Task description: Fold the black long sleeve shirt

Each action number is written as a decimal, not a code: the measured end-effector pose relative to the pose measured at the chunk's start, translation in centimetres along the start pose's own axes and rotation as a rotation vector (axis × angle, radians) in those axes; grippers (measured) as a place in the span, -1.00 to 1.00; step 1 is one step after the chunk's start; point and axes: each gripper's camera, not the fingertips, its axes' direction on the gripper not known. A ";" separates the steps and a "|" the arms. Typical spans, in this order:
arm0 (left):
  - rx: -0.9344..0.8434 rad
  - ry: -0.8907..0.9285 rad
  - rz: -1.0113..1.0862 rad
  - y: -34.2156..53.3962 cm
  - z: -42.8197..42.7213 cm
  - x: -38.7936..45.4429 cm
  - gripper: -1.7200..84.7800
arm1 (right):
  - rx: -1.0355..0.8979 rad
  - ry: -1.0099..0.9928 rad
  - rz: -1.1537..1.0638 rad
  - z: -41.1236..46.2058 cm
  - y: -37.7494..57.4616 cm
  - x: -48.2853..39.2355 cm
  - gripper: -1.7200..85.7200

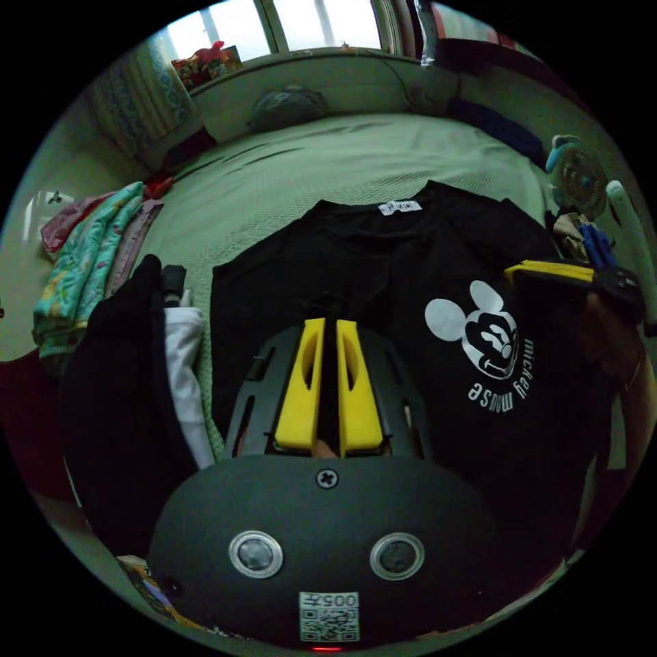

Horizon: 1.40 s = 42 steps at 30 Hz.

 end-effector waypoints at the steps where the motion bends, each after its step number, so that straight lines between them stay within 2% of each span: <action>1: 0.020 0.024 -0.027 0.1 -0.7 -0.8 -0.90 | 0.011 -0.016 0.020 -0.8 -0.3 0.8 -0.99; 5: 0.130 0.143 -0.224 0.8 -3.7 -4.8 -0.92 | 0.089 -0.057 0.126 -5.1 -1.1 4.8 -0.99; 10: 0.247 -0.029 -0.542 4.9 -8.1 -12.1 -0.94 | 0.154 -0.004 0.346 -9.1 0.0 13.2 -1.00; 13: 0.241 0.003 -0.675 8.0 -8.7 -14.9 -0.94 | 0.124 0.053 0.452 -9.7 2.1 17.6 -0.99; 16: 0.248 0.044 -0.719 10.4 -8.9 -15.4 -0.95 | 0.124 -0.009 0.498 -10.0 4.6 19.2 -0.97; 18: 0.240 0.027 -0.684 11.2 -9.2 -14.4 -0.96 | 0.148 0.039 0.479 -10.8 5.8 18.2 -0.97; 22: 0.223 0.002 -0.552 12.6 -10.4 -9.6 -0.96 | 0.174 0.106 0.296 -12.5 8.6 12.5 -0.98; 29: 0.044 0.113 -0.303 16.5 -10.3 2.3 -0.97 | 0.109 0.006 0.064 -12.3 17.7 -1.1 -0.97; 35: -0.090 0.134 -0.215 20.6 -9.1 11.9 -0.97 | 0.013 -0.046 0.036 -10.3 24.2 -9.8 -0.98; 39: -0.099 0.044 -0.154 23.0 -8.7 16.9 -0.97 | 0.035 -0.054 0.053 -10.4 27.0 -12.9 -0.98; 42: -0.133 0.056 -0.163 24.4 -7.5 19.1 -0.98 | 0.051 0.003 0.049 -9.6 29.1 -15.0 -0.98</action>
